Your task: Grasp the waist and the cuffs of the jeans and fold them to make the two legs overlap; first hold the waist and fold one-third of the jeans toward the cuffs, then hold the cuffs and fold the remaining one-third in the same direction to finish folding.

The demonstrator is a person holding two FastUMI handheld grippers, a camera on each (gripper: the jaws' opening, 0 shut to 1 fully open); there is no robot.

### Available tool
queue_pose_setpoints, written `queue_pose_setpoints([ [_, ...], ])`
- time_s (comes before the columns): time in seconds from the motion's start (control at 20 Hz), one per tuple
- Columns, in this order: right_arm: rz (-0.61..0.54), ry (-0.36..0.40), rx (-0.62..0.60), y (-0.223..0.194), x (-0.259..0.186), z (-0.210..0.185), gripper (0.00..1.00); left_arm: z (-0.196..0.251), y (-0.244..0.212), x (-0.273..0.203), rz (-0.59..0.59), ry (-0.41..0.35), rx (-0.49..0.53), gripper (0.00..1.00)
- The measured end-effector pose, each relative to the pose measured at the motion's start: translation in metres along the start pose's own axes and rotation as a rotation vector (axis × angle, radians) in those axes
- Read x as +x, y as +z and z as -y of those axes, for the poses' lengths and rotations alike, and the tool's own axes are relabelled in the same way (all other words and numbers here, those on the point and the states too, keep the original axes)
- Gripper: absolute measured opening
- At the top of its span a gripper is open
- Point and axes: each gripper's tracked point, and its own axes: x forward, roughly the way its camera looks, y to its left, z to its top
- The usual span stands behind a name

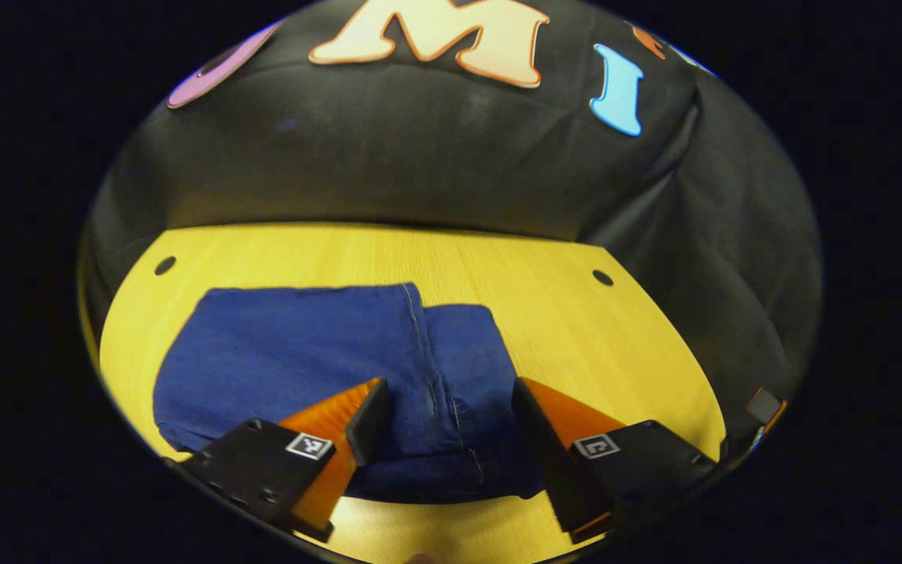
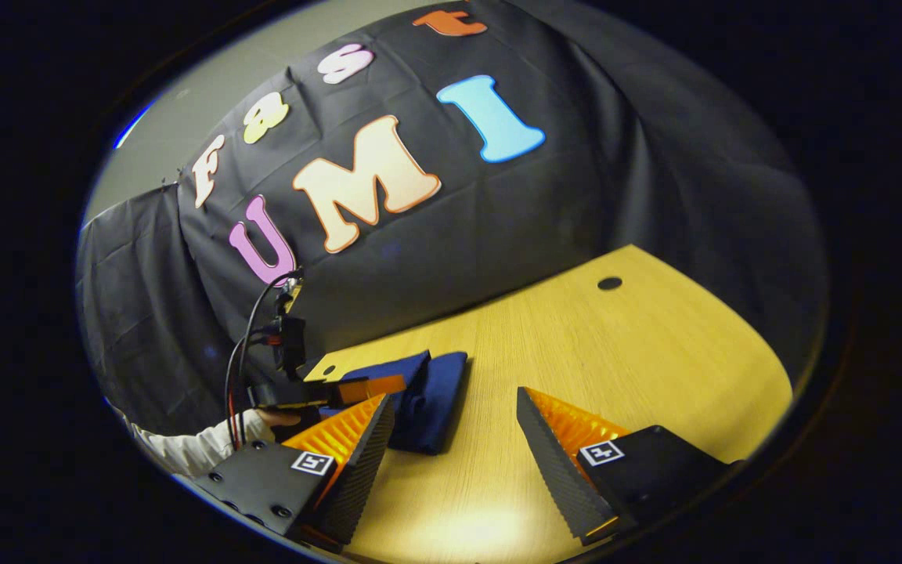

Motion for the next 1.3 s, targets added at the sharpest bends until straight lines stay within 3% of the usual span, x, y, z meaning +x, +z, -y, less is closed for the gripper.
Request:
queue_pose_setpoints([
  [0.3, 0.258, -0.028, -0.221, 0.07, -0.018, -0.062, 0.97, -0.014, 0.053, -0.125, 0.269, 0.052, 0.104, 0.96],
  [0.6, 0.369, -0.072, -0.393, 0.083, -0.061, -0.125, 0.98, -0.079, 0.063, -0.253, 0.447, 0.21, 0.09, 0.94],
  [0.75, 0.405, -0.053, -0.412, 0.08, -0.086, -0.164, 0.94, -0.103, 0.051, -0.292, 0.462, 0.243, 0.079, 0.94],
  [0.8, 0.424, -0.062, -0.432, 0.08, -0.091, -0.17, 0.96, -0.111, 0.057, -0.308, 0.505, 0.26, 0.083, 0.96],
  [1.0, 0.439, -0.078, -0.428, 0.073, -0.116, -0.185, 0.98, -0.118, 0.06, -0.357, 0.575, 0.282, 0.119, 0.95],
  [1.3, 0.457, -0.061, -0.395, 0.075, -0.134, -0.202, 1.0, -0.117, 0.068, -0.388, 0.63, 0.269, 0.146, 0.94],
])
